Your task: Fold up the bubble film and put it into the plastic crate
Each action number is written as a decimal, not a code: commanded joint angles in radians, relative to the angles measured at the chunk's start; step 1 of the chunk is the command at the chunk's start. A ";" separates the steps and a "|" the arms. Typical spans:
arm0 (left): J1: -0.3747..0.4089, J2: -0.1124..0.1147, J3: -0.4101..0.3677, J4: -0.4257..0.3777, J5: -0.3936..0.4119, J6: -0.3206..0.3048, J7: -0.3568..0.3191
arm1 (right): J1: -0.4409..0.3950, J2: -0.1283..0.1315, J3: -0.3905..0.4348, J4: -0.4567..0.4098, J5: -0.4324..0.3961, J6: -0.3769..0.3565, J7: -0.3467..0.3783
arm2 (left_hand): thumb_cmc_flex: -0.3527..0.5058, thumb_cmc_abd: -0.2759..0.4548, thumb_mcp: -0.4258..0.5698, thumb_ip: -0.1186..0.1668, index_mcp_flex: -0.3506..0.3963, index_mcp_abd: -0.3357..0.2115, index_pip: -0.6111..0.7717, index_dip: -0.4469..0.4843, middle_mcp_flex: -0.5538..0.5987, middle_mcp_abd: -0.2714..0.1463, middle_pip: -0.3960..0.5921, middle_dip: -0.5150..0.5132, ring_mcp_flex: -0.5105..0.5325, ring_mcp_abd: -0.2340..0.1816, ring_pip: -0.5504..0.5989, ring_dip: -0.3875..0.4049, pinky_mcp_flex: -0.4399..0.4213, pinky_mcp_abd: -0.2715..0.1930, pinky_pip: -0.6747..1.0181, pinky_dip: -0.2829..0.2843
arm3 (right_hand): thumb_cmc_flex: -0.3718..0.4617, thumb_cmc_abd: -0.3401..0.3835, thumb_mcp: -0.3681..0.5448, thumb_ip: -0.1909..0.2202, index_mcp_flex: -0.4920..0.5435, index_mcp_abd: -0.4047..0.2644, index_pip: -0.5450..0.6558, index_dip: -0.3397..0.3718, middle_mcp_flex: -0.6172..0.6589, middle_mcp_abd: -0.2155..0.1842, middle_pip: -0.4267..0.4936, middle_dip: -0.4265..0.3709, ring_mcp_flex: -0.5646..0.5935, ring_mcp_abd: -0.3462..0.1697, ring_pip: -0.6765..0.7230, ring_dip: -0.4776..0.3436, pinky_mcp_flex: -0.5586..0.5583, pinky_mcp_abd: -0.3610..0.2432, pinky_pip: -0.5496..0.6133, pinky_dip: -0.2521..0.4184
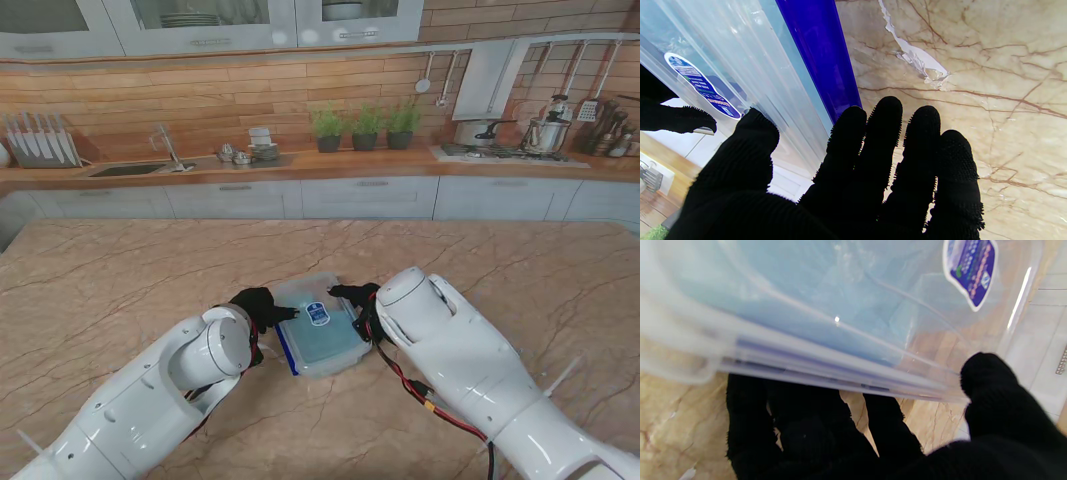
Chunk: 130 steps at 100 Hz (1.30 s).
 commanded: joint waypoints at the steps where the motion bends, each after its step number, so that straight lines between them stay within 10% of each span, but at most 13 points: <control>1: 0.024 -0.004 0.017 0.015 -0.002 0.002 -0.016 | -0.036 -0.008 -0.008 0.012 -0.016 0.006 -0.012 | 0.117 -0.159 0.116 0.019 -0.027 -0.148 0.012 -0.011 0.010 -0.021 0.026 -0.002 0.022 -0.002 -0.001 -0.003 -0.016 -0.028 0.033 0.011 | 0.055 -0.037 0.094 -0.003 -0.099 0.080 -0.174 -0.105 -0.145 0.024 -0.186 -0.085 0.123 -0.115 0.520 0.130 0.039 -0.180 0.141 0.062; 110: 0.018 -0.002 0.026 0.018 -0.008 0.010 -0.029 | -0.132 -0.027 0.054 -0.045 -0.170 -0.070 -0.210 | 0.104 -0.121 0.096 0.019 -0.018 -0.144 -0.006 -0.019 0.006 -0.017 0.012 -0.011 0.010 -0.002 -0.017 -0.007 -0.029 -0.032 0.021 0.002 | -0.019 -0.182 0.185 -0.024 -0.145 -0.039 -0.078 -0.072 -0.076 0.033 0.071 0.005 0.398 -0.306 0.807 0.081 0.223 -0.248 0.329 0.081; 130: 0.018 -0.003 0.026 0.021 -0.010 0.011 -0.027 | -0.136 -0.027 0.057 -0.043 -0.180 -0.085 -0.221 | 0.104 -0.112 0.092 0.021 -0.019 -0.143 -0.010 -0.020 0.005 -0.017 0.011 -0.012 0.009 -0.002 -0.017 -0.007 -0.030 -0.033 0.021 0.002 | 0.025 -0.210 0.224 -0.016 -0.087 -0.037 0.007 -0.118 -0.053 0.029 0.204 0.067 0.455 -0.403 0.859 0.061 0.291 -0.313 0.391 0.076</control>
